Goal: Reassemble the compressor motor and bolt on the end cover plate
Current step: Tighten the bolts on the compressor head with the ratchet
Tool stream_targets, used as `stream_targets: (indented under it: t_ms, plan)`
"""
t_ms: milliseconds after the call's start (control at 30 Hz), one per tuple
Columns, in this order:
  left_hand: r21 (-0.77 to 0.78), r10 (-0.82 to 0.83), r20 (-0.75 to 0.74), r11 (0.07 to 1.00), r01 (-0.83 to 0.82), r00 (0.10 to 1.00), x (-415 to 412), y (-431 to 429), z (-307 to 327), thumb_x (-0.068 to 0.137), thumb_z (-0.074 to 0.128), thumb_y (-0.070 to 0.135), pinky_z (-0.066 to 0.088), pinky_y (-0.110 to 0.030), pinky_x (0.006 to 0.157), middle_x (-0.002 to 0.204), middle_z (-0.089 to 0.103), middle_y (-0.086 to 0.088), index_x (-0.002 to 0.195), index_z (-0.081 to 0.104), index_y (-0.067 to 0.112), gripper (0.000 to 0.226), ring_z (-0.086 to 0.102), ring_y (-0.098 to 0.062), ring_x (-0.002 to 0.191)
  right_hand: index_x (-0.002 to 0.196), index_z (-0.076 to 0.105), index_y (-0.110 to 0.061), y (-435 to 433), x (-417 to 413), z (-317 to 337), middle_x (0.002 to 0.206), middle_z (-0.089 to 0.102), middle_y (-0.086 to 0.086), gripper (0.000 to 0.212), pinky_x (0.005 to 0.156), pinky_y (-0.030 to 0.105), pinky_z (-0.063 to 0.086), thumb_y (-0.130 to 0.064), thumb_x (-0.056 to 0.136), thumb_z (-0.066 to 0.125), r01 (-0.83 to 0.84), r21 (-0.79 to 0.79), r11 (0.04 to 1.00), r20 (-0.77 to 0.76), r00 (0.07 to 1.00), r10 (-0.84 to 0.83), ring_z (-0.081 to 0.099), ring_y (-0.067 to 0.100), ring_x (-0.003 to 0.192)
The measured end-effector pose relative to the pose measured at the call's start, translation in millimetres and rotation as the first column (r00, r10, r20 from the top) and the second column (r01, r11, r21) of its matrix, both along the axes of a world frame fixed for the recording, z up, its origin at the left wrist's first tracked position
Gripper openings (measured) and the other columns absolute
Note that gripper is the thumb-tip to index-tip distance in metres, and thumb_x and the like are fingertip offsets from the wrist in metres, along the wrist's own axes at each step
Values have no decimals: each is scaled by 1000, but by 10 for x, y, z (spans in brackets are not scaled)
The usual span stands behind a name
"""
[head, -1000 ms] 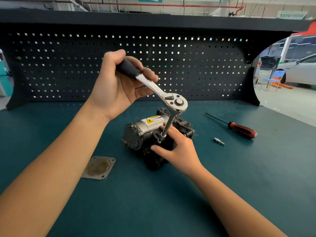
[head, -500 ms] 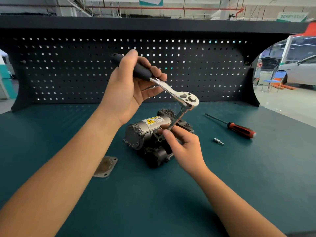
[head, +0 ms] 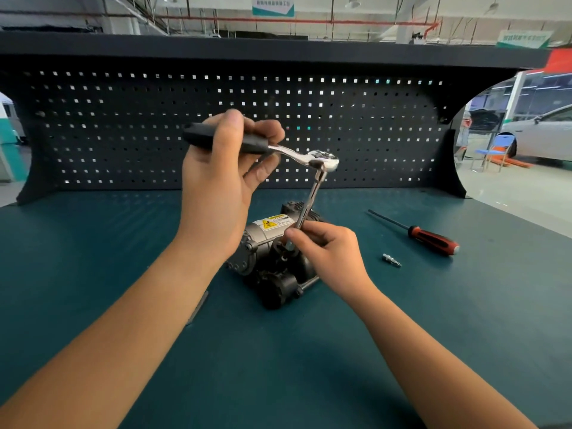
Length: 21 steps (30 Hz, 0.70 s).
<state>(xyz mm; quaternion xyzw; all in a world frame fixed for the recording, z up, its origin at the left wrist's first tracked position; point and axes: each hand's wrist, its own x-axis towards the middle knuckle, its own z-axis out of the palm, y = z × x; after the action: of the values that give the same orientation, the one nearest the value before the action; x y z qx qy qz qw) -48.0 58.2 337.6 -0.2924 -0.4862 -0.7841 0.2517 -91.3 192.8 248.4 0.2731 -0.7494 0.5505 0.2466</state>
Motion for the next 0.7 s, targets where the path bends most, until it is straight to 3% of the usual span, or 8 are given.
stream_targets:
  t_ms: [67, 200, 300, 367, 433, 500, 633, 700]
  plan:
    - [-30, -28, -11, 999, 28, 1000, 41, 3, -25, 94, 37, 32, 52, -25, 73, 78, 70, 5, 83, 50, 18, 22, 67, -11, 88, 69, 67, -6, 15, 13, -37, 48, 55, -23, 16, 54, 5, 35, -10, 85, 67, -8, -17, 1000, -10, 1000, 8, 52, -7, 49]
    - [-21, -62, 56, 998, 64, 996, -20, -32, 47, 101, 23, 37, 52, -23, 66, 65, 66, 6, 86, 49, 17, 36, 68, -11, 76, 70, 65, -27, 3, 40, -70, 59, 61, -26, 23, 60, 4, 38, -8, 83, 68, -34, -50, 998, -35, 999, 33, 56, -9, 59]
    - [18, -93, 85, 996, 92, 992, -104, -6, 133, 101, 22, 38, 52, -24, 64, 59, 60, 5, 86, 49, 14, 39, 66, -12, 68, 76, 67, -14, -16, 46, -104, 61, 60, -20, 13, 62, 8, 39, -8, 87, 64, -42, -42, 998, -28, 999, 41, 54, -6, 61]
    - [61, -122, 96, 991, 117, 988, -163, 46, 188, 101, 24, 38, 52, -27, 64, 56, 56, 3, 83, 47, 12, 39, 61, -14, 60, 88, 67, -14, -9, 61, -146, 79, 69, -9, 8, 77, 23, 51, -7, 88, 62, -85, -76, 993, 34, 996, 88, 63, 5, 79]
    - [99, -154, 105, 985, 144, 982, -212, 105, 245, 101, 27, 36, 53, -30, 66, 53, 52, 1, 78, 45, 11, 39, 57, -15, 54, 99, 61, -26, -2, 66, -182, 95, 69, -11, 23, 91, 29, 49, -8, 86, 64, -103, -40, 994, 73, 992, 106, 64, 12, 96]
    - [99, -167, 122, 983, 155, 978, -250, 143, 287, 101, 30, 34, 54, -31, 64, 51, 51, 1, 74, 45, 11, 39, 56, -15, 51, 111, 50, -33, -31, 61, -226, 104, 60, -23, 40, 94, 18, 42, -15, 81, 69, -79, 77, 994, 66, 995, 73, 56, -3, 102]
    - [120, -201, 148, 976, 184, 968, -289, 119, 293, 101, 31, 35, 55, -31, 63, 52, 54, 0, 71, 45, 11, 40, 58, -15, 51, 132, 38, -23, -141, 2, -331, 134, 46, -7, 70, 104, 23, 31, -30, 74, 77, 76, 257, 964, 22, 996, -84, 39, 8, 123]
    - [151, -228, 157, 967, 204, 961, -266, 83, 284, 100, 33, 33, 55, -31, 64, 53, 54, 0, 70, 45, 11, 39, 58, -15, 52, 141, 31, -20, -180, -31, -377, 148, 31, -7, 84, 112, 27, 23, -37, 73, 77, 157, 318, 935, -33, 987, -154, 24, 3, 134]
